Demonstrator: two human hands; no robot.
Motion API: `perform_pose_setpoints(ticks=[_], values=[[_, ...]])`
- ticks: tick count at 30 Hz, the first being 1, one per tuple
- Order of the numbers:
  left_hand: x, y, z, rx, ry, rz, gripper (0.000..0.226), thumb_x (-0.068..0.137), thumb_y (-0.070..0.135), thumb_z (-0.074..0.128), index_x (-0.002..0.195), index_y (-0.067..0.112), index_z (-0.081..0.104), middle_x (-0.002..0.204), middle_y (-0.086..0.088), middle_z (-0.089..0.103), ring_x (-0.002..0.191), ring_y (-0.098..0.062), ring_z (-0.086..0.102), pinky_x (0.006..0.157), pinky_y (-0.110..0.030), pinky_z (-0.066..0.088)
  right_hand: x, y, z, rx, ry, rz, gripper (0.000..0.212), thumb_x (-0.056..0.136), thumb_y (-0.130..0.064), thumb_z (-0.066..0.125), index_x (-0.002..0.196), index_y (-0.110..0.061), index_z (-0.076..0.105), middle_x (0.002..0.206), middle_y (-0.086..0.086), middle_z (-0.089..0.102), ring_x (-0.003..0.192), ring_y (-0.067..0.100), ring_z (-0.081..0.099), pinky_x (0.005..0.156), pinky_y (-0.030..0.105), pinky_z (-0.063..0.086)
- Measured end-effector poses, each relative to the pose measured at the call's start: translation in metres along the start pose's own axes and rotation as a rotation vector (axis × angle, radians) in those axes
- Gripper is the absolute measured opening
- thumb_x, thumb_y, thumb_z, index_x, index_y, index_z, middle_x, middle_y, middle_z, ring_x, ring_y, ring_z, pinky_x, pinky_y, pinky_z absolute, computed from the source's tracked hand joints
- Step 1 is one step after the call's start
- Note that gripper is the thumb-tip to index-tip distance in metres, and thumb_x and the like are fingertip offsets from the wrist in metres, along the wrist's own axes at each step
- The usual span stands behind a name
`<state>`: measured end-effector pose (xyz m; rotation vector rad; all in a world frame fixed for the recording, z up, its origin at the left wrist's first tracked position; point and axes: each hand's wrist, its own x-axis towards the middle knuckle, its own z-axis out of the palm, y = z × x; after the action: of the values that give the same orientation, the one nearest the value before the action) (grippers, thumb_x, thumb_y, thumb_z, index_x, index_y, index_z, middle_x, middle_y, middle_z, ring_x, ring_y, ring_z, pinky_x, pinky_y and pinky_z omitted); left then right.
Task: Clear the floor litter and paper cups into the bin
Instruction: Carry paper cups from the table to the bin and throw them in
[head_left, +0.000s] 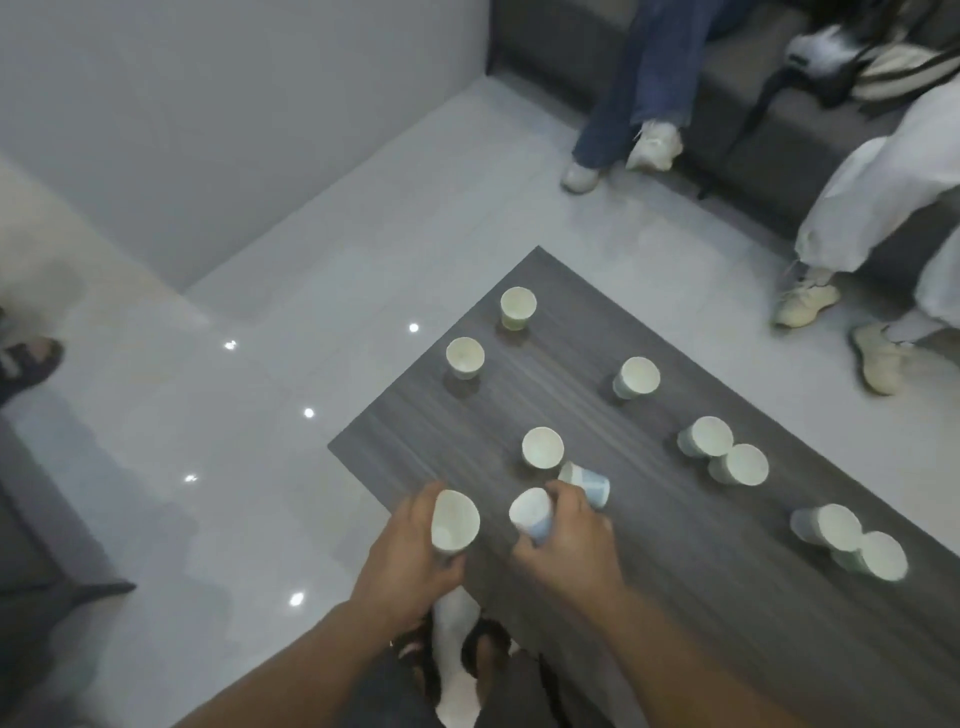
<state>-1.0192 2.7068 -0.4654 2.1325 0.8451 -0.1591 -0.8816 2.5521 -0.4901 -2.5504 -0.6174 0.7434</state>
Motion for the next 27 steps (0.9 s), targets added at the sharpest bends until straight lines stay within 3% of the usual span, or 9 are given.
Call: perform_pose_setpoints(ticks=[3, 6, 9, 15, 19, 21, 24, 27], values=[[-0.01, 0.018, -0.009, 0.066, -0.08, 0.07, 0.079, 0.072, 0.038, 0.07, 0.138, 0.035, 0.028, 0.13, 0.007, 0.042, 0.112, -0.016, 0.052, 0.089, -0.028, 0.047, -0.025, -0.002, -0.022, -0.1, -0.005, 0.012, 0.057, 0.076, -0.047, 0.057, 0.129, -0.028, 0.047, 0.121, -0.007, 0.052, 0.112, 0.019, 0.051, 0.095, 0.035, 0.036], [-0.018, 0.035, -0.017, 0.116, -0.116, 0.191, 0.077, 0.075, 0.042, 0.068, 0.14, 0.033, 0.028, 0.127, 0.006, 0.042, 0.109, -0.015, 0.052, 0.084, -0.023, 0.044, -0.053, -0.005, -0.032, -0.089, 0.0, 0.059, 0.065, 0.082, -0.048, 0.056, 0.142, -0.029, 0.04, 0.133, 0.0, 0.045, 0.117, 0.025, 0.047, 0.096, 0.031, 0.038], [-0.025, 0.046, -0.03, 0.151, -0.143, 0.314, 0.079, 0.075, 0.04, 0.069, 0.143, 0.028, 0.029, 0.127, 0.003, 0.043, 0.113, -0.017, 0.049, 0.089, -0.024, 0.04, -0.086, -0.013, -0.035, -0.023, 0.02, 0.123, 0.071, 0.084, -0.048, 0.059, 0.147, -0.026, 0.035, 0.137, 0.003, 0.041, 0.119, 0.026, 0.049, 0.095, 0.03, 0.04], [-0.04, 0.066, -0.041, 0.25, -0.222, 0.52, 0.079, 0.074, 0.029, 0.071, 0.142, 0.023, 0.032, 0.125, -0.003, 0.044, 0.109, -0.022, 0.051, 0.089, -0.029, 0.044, -0.161, -0.022, -0.028, 0.131, 0.18, 0.266, 0.06, 0.074, -0.05, 0.074, 0.118, -0.018, 0.049, 0.113, -0.002, 0.04, 0.094, 0.015, 0.048, 0.077, 0.025, 0.034], [-0.07, 0.084, -0.018, 0.279, -0.357, 0.681, 0.075, 0.073, 0.025, 0.071, 0.139, 0.023, 0.035, 0.128, 0.0, 0.039, 0.107, -0.022, 0.052, 0.085, -0.03, 0.045, -0.221, -0.01, -0.021, 0.135, 0.301, 0.396, 0.066, 0.077, -0.052, 0.071, 0.134, -0.025, 0.052, 0.123, 0.001, 0.041, 0.11, 0.023, 0.049, 0.094, 0.029, 0.041], [-0.091, 0.095, 0.001, 0.289, -0.436, 0.771, 0.075, 0.072, 0.023, 0.07, 0.139, 0.023, 0.035, 0.13, 0.001, 0.037, 0.114, -0.02, 0.048, 0.09, -0.03, 0.044, -0.257, 0.003, -0.017, 0.168, 0.367, 0.47, 0.064, 0.083, -0.051, 0.065, 0.139, -0.027, 0.047, 0.131, 0.002, 0.04, 0.119, 0.025, 0.043, 0.101, 0.03, 0.038], [-0.124, 0.113, 0.031, 0.35, -0.492, 0.888, 0.075, 0.073, 0.025, 0.069, 0.139, 0.022, 0.034, 0.13, 0.0, 0.036, 0.117, -0.021, 0.045, 0.093, -0.027, 0.039, -0.311, 0.025, -0.006, 0.22, 0.469, 0.58, 0.063, 0.087, -0.049, 0.06, 0.139, -0.02, 0.04, 0.133, 0.003, 0.039, 0.123, 0.025, 0.039, 0.1, 0.031, 0.035], [-0.172, 0.138, 0.066, 0.45, -0.54, 0.992, 0.077, 0.075, 0.032, 0.065, 0.142, 0.023, 0.03, 0.13, -0.001, 0.037, 0.113, -0.024, 0.049, 0.09, -0.033, 0.042, -0.379, 0.052, 0.005, 0.271, 0.572, 0.713, 0.066, 0.08, -0.047, 0.063, 0.132, -0.016, 0.04, 0.125, 0.002, 0.04, 0.118, 0.025, 0.041, 0.092, 0.031, 0.038]])
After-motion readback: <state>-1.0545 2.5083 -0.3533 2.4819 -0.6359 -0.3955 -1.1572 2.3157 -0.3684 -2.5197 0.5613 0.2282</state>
